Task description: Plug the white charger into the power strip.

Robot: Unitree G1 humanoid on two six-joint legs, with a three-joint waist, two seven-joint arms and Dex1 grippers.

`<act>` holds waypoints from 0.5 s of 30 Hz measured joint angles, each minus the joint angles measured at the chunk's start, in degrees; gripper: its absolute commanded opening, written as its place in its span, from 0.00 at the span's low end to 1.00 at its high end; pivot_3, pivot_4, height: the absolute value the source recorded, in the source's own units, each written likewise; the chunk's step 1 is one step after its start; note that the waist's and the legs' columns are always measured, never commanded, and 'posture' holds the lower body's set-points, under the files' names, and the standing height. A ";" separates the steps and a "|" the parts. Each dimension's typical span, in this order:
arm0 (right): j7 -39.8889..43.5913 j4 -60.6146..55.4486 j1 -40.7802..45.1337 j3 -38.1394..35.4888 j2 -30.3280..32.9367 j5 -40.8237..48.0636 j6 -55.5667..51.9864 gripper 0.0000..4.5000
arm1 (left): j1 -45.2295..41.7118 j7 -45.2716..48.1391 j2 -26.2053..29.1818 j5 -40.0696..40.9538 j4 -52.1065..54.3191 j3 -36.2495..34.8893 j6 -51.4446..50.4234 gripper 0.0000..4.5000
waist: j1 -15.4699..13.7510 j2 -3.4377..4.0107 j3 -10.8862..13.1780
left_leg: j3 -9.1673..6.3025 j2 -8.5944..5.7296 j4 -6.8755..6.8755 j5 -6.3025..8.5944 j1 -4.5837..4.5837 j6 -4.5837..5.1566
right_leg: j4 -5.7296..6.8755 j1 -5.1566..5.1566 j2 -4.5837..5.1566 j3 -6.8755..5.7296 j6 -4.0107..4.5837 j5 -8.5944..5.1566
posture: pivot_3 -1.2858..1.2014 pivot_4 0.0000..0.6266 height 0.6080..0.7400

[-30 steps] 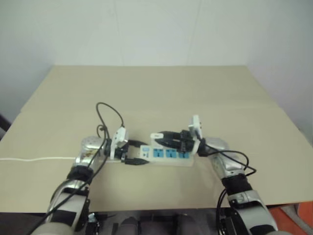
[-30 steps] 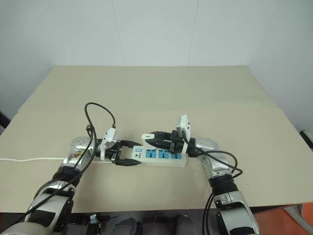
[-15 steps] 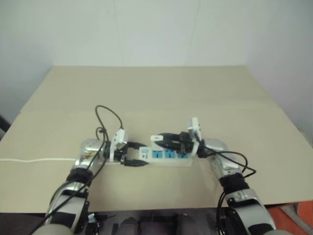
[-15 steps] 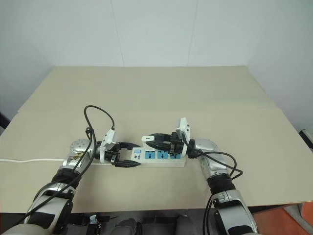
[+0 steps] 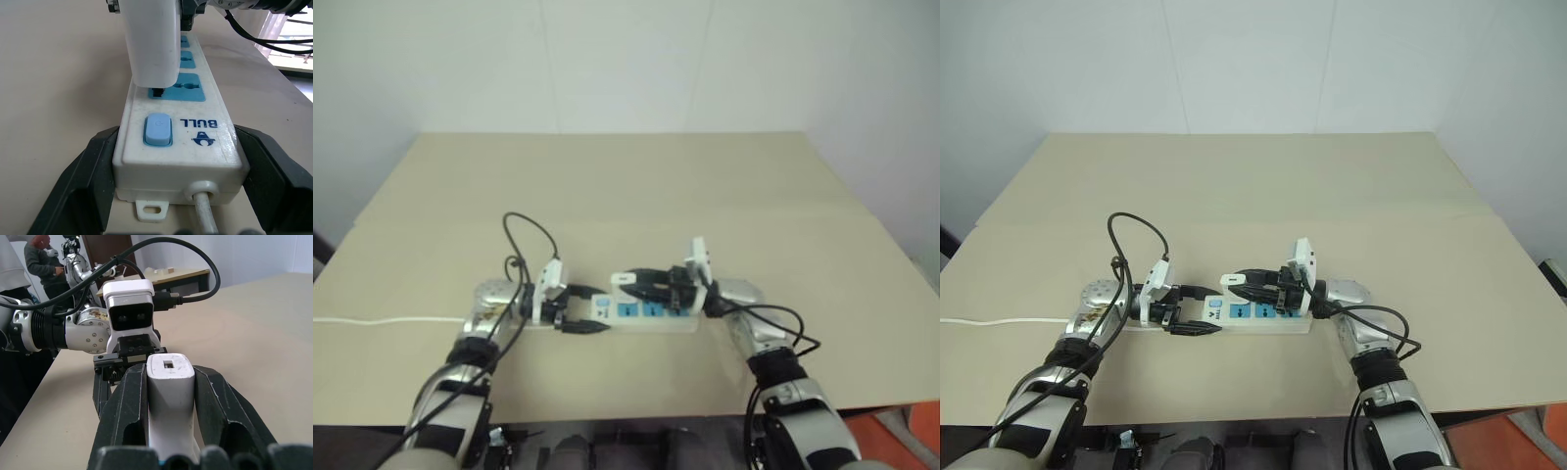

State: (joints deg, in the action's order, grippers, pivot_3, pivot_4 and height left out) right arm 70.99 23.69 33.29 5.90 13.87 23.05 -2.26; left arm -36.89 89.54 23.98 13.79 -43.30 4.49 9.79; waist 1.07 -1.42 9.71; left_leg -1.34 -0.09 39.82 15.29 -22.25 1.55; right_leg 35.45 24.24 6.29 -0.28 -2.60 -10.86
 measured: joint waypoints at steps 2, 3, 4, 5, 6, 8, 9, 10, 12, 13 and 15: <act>0.26 0.65 -0.16 -0.03 0.00 0.02 0.99 0.25 | -0.02 0.02 -0.08 0.01 -0.18 -0.01 0.08 0.73 | 0.00 0.00 0.00 | 0.00 0.00 0.00 0.00 0.00 0.00 | 0.00 0.00 0.00 0.00 0.00 0.00 | 0.52 0.24 1.00; 0.67 1.22 -0.18 -0.08 0.07 0.01 1.69 0.25 | -0.03 0.05 -0.14 0.01 -0.24 -0.01 0.13 0.73 | 0.00 0.00 0.00 | 0.00 0.00 0.00 0.00 0.01 0.00 | 0.00 -0.01 0.00 0.00 0.00 0.00 | 0.52 0.24 1.00; 1.11 1.72 -0.18 -0.15 0.18 0.01 2.22 0.25 | -0.04 0.06 -0.22 0.01 -0.28 -0.01 0.16 0.73 | 0.00 0.00 0.00 | 0.01 0.00 0.00 0.00 0.01 0.00 | -0.01 -0.01 0.00 0.00 0.00 0.00 | 0.52 0.24 1.00; 1.61 2.53 -0.19 -0.18 0.39 -0.05 3.00 0.25 | -0.04 0.05 -0.33 0.01 -0.31 -0.01 0.17 0.73 | 0.00 0.00 0.00 | 0.01 0.00 0.00 0.00 0.01 0.00 | -0.01 -0.02 0.00 0.00 0.00 0.00 | 0.52 0.24 1.00; 2.12 3.37 -0.18 -0.27 0.51 -0.06 3.51 0.25 | -0.04 0.04 -0.41 0.01 -0.34 -0.01 0.19 0.73 | 0.00 0.00 0.00 | 0.01 0.00 0.00 0.00 0.01 0.00 | -0.01 -0.03 0.00 0.00 0.00 0.00 | 0.52 0.24 1.00; 3.58 4.84 -0.02 -0.40 1.00 0.00 5.34 0.25 | -0.07 0.05 -0.47 0.00 -0.38 -0.02 0.19 0.73 | -0.01 0.01 0.00 | 0.01 0.00 0.00 0.00 0.04 0.00 | -0.02 -0.06 0.00 0.00 0.00 0.00 | 0.52 0.24 1.00; 4.23 5.42 0.04 -0.58 1.25 0.02 6.16 0.25 | -0.10 0.05 -0.51 0.00 -0.42 -0.02 0.20 0.73 | -0.02 0.01 -0.01 | 0.01 0.00 -0.01 0.00 0.05 0.00 | -0.03 -0.06 0.00 0.00 0.00 0.00 | 0.52 0.24 1.00; 4.74 6.04 0.16 -0.64 1.29 0.02 6.93 0.25 | -0.14 0.07 -0.52 0.00 -0.46 -0.01 0.20 0.73 | -0.02 0.01 -0.01 | 0.01 0.00 -0.01 0.00 0.06 0.00 | -0.03 -0.07 0.00 0.00 0.00 0.00 | 0.52 0.24 1.00; 5.83 7.45 0.61 -0.78 1.29 0.03 8.50 0.25 | -0.22 0.11 -0.66 0.00 -0.59 -0.02 0.24 0.73 | -0.08 0.01 -0.01 | 0.00 0.00 0.00 0.00 0.06 0.00 | -0.03 -0.09 0.00 0.00 0.00 0.00 | 0.52 0.24 1.00; 6.34 8.37 1.06 -0.76 1.30 0.00 9.11 0.25 | -0.28 0.15 -0.69 0.00 -0.79 -0.02 0.26 0.73 | -0.08 0.01 -0.01 | 0.01 0.00 0.00 0.00 0.07 0.00 | -0.03 -0.10 0.00 0.01 0.00 0.00 | 0.52 0.24 1.00; 7.61 10.24 2.08 -0.70 1.35 -0.34 10.70 0.25 | -0.53 0.30 -0.78 -0.01 -1.27 -0.02 0.30 0.73 | -0.12 0.02 -0.01 | 0.01 0.00 0.00 0.00 0.09 0.00 | -0.03 -0.11 0.00 0.00 0.00 0.00 | 0.52 0.24 1.00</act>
State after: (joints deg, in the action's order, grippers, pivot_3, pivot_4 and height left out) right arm 78.61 33.92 35.37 5.20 15.22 22.71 8.44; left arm -37.42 89.85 23.20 13.77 -44.57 4.47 10.09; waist 0.96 -1.41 9.69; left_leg -1.34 -0.09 39.81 15.29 -22.16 1.55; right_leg 35.42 24.12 6.29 -0.28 -2.60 -10.86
